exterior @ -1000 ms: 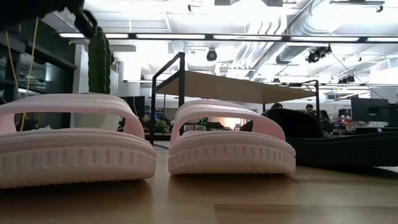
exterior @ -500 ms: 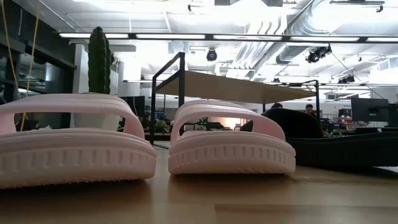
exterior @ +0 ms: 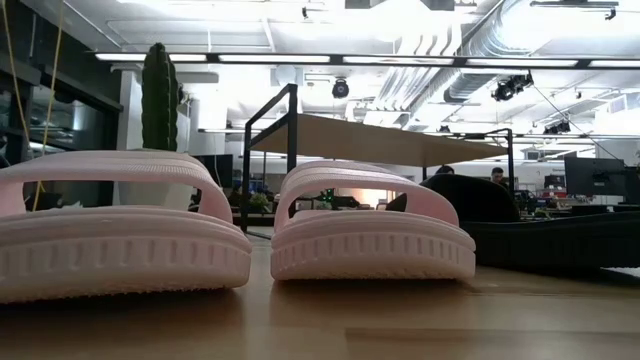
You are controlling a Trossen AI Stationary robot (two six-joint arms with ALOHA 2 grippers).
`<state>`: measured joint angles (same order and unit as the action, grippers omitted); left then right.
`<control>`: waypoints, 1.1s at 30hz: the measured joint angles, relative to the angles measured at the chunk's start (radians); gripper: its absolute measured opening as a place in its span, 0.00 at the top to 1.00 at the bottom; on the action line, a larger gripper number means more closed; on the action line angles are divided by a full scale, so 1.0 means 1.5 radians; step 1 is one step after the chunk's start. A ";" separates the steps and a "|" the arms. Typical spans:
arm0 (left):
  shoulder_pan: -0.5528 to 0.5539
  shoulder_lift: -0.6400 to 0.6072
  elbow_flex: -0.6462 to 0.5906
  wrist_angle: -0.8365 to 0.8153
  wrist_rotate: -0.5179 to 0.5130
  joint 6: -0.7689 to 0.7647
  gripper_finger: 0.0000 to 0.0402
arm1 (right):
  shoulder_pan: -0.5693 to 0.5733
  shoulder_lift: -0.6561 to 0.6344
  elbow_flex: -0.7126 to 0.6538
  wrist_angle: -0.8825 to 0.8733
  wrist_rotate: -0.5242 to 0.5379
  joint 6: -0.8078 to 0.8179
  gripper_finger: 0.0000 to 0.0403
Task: Pick and place slides into the shelf
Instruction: Put the right black slide on the shelf
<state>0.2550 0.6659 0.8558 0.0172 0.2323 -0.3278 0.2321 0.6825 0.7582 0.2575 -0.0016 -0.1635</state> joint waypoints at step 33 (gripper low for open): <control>0.000 0.107 0.090 0.093 0.147 -0.117 1.00 | 0.277 0.428 0.568 -0.533 0.465 -0.083 1.00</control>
<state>0.2554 0.8265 0.9905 0.1562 0.4526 -0.5037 0.6476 1.3242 1.6109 -0.5423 0.6960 -0.2874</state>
